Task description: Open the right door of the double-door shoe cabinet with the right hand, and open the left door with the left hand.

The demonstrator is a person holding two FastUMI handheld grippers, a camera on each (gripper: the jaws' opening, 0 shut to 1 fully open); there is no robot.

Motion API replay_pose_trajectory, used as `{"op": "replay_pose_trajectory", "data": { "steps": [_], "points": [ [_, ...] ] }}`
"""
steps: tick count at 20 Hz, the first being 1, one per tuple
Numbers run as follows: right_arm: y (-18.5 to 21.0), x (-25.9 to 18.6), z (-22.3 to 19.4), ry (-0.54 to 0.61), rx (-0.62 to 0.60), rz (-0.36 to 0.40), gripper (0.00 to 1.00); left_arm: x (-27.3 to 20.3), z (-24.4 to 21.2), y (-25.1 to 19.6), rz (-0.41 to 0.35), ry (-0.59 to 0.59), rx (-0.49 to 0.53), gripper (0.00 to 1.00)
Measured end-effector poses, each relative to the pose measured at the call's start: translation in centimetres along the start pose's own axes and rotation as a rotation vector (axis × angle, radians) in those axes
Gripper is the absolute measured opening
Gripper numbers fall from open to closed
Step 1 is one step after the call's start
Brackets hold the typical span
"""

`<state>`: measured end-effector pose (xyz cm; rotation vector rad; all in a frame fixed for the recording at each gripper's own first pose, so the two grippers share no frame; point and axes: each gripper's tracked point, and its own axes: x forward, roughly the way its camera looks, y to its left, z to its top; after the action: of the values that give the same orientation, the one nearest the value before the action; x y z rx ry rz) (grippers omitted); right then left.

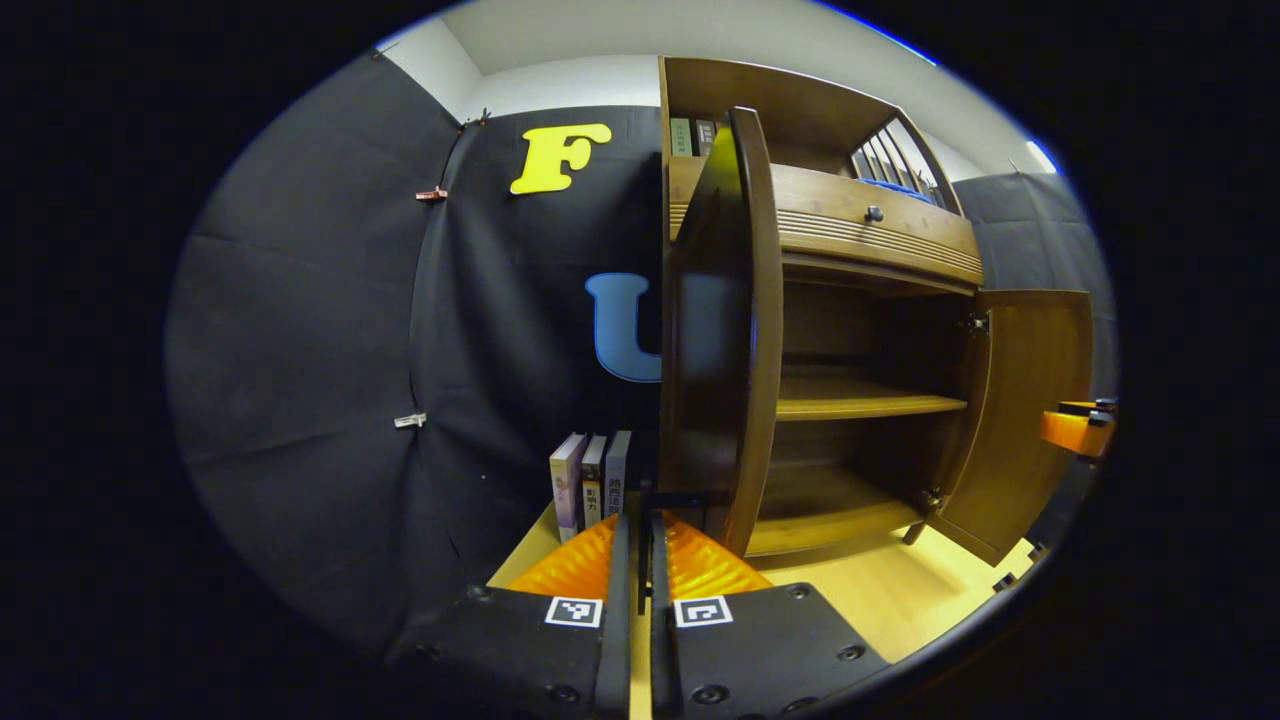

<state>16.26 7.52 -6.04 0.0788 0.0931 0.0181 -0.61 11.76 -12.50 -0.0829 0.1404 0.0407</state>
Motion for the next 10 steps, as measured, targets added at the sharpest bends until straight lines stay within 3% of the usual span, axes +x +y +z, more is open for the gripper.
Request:
{"op": "replay_pose_trajectory", "data": {
  "steps": [3, 4, 5, 7, 10],
  "points": [
    [0.8, 0.4, 0.2, -0.003, -0.001, 0.022, 0.94, -1.0, 0.0, -0.2, 0.007, 0.004, 0.008, 0.12],
    [1.3, 0.7, 0.4, -0.002, 0.0, 0.032, 0.99, -1.4, 0.0, -0.2, 0.01, 0.006, 0.01, 0.12],
    [1.6, 1.0, 0.4, -0.002, 0.0, 0.04, 0.94, -1.7, 0.1, -0.4, 0.009, 0.008, 0.009, 0.12],
    [2.2, 1.3, 0.6, -0.003, -0.003, 0.059, 0.99, -2.6, 0.2, -0.9, 0.013, 0.009, 0.011, 0.1],
    [2.5, 1.8, 0.7, -0.001, -0.003, 0.082, 0.94, -3.7, 0.5, -1.8, 0.026, 0.009, 0.033, 0.15]
  ]
}}
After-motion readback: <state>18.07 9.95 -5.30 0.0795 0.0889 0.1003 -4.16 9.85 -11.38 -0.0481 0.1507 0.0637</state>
